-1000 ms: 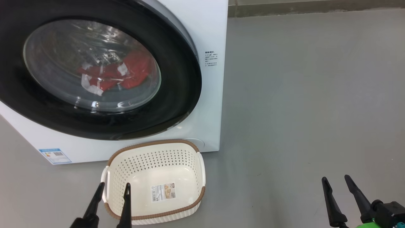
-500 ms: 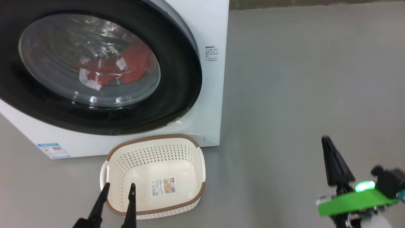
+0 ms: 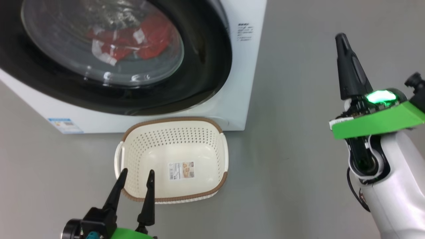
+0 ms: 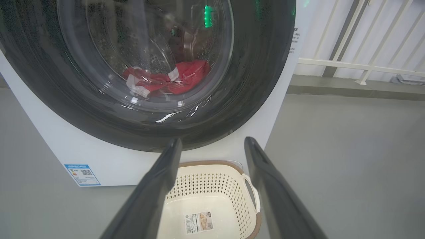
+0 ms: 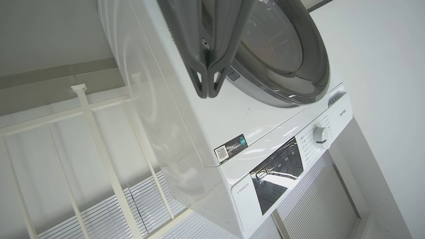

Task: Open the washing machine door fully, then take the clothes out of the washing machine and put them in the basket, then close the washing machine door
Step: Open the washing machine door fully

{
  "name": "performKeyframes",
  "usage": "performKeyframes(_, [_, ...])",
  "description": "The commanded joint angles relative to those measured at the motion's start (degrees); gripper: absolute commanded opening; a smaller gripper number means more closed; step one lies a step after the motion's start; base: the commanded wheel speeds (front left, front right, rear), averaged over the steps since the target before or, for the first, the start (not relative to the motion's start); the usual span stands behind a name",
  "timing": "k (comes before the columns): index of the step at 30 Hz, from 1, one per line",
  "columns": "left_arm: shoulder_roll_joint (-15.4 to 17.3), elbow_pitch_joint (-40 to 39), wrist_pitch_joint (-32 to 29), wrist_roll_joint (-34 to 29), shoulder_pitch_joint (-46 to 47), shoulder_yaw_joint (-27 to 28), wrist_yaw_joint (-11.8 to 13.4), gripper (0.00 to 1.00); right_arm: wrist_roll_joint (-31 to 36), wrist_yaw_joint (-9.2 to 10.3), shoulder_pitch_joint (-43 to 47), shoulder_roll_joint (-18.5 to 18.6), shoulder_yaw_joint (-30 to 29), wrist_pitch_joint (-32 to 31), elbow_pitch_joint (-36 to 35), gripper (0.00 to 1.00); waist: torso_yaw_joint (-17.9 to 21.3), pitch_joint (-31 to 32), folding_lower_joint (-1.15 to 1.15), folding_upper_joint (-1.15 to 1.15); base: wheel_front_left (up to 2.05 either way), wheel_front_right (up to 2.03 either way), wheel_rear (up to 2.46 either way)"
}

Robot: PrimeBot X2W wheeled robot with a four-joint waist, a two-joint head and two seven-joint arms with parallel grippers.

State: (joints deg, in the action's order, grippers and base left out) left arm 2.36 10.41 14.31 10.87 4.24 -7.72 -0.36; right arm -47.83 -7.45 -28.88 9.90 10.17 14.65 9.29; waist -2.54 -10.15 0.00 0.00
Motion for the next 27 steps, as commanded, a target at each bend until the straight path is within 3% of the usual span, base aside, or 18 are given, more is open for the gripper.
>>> performKeyframes(1, [0.52,-0.96,0.69,0.26,1.81,1.42,0.35,1.00,-1.08,-0.03,-1.63,0.44,1.74,0.35,-0.80,0.00,-2.55,-2.66,0.00,0.00,0.00,0.00,0.00])
performKeyframes(7, [0.52,-0.34,0.69,1.64,4.08,0.12,0.56,1.00,-11.34,-0.03,-8.48,3.66,8.07,0.35,2.45,0.00,-4.70,-5.87,0.00,0.00,0.00,0.00,0.00])
performKeyframes(11, [0.52,0.06,0.69,2.75,6.16,-1.63,0.11,1.00,-20.47,-0.03,-15.08,7.69,13.45,-0.87,4.70,0.00,-6.57,-8.61,0.00,0.00,0.00,0.00,0.00])
performKeyframes(14, [0.52,0.26,0.69,3.32,6.83,-2.27,0.01,1.00,-25.68,-0.03,-17.18,8.30,14.24,-2.01,4.64,0.00,-7.23,-9.50,0.00,0.00,0.00,0.00,0.00])
performKeyframes(21, [0.52,0.72,0.69,5.21,8.32,-4.48,-0.02,1.00,-36.35,-0.03,-22.98,10.97,18.14,-9.85,4.71,0.00,-8.93,-12.47,0.00,0.00,0.00,0.00,0.00])
performKeyframes(27, [0.52,0.66,0.69,6.29,9.45,-5.80,0.14,1.00,-41.00,-0.03,-27.01,12.60,19.69,-17.01,6.33,0.00,-10.51,-14.54,0.00,0.00,0.00,0.00,0.00])
